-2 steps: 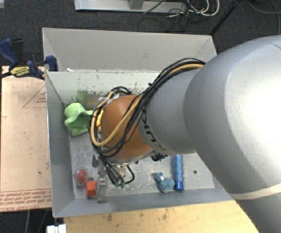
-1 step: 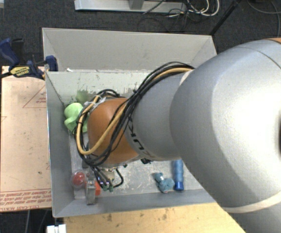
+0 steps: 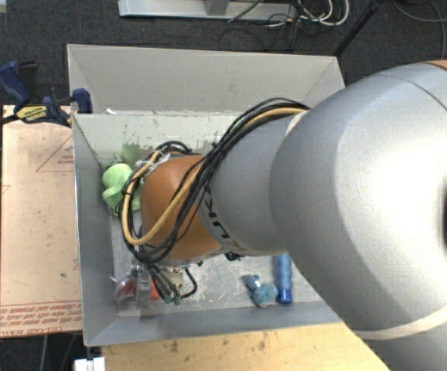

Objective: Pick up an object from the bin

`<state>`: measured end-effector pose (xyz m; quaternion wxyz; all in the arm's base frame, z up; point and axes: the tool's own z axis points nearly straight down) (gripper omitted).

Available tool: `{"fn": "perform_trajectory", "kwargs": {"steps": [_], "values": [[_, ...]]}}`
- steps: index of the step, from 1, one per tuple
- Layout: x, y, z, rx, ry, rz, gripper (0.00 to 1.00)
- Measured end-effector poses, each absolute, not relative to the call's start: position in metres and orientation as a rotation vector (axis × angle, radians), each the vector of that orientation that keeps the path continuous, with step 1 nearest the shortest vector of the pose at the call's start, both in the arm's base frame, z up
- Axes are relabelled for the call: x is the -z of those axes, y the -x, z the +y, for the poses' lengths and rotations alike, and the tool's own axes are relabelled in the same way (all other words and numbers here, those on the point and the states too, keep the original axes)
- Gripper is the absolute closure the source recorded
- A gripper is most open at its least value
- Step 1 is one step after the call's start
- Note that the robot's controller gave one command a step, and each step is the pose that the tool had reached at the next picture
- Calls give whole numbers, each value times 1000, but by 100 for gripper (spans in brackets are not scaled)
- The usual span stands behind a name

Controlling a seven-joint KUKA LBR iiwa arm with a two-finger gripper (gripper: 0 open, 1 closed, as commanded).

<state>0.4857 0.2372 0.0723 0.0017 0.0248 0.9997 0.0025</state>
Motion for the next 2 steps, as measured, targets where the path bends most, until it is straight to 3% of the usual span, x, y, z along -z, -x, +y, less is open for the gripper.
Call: {"fn": "perform_trajectory", "kwargs": {"steps": [2], "values": [[-262, -512, 223, -8, -50, 3131, 100]]}}
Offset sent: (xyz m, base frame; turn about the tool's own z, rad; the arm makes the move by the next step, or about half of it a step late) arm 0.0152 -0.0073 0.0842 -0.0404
